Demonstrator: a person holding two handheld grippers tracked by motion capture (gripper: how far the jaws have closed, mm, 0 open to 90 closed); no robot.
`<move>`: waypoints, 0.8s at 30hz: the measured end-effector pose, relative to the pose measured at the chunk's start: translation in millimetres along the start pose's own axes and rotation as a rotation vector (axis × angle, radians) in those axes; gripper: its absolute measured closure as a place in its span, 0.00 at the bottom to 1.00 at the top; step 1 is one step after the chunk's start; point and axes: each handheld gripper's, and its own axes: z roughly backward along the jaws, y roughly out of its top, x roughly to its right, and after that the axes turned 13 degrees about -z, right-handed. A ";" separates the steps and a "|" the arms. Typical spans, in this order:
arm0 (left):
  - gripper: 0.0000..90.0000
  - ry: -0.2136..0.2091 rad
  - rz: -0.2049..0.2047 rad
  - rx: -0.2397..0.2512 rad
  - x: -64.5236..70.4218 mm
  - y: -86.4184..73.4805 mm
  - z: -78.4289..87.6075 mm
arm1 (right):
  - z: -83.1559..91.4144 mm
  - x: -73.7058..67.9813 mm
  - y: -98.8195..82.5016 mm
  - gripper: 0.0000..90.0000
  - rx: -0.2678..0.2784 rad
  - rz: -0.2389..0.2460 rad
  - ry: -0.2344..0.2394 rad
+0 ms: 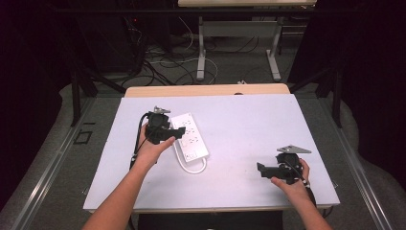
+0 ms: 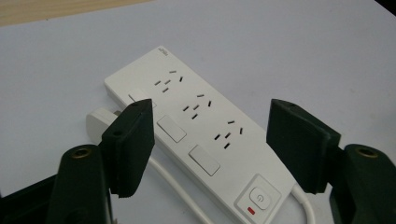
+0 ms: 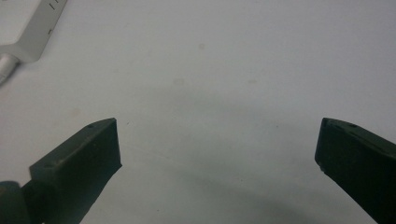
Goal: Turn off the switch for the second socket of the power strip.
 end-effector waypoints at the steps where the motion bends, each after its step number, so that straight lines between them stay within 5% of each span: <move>1: 0.38 0.000 0.002 -0.006 -0.6 0.4 -1.8 | 0.0 0.0 0.0 0.00 0.000 0.000 0.000; 24: 0.48 0.010 0.083 -0.019 -19.7 2.3 -39.7 | -1.4 1.6 -0.3 0.00 -0.013 -0.015 0.011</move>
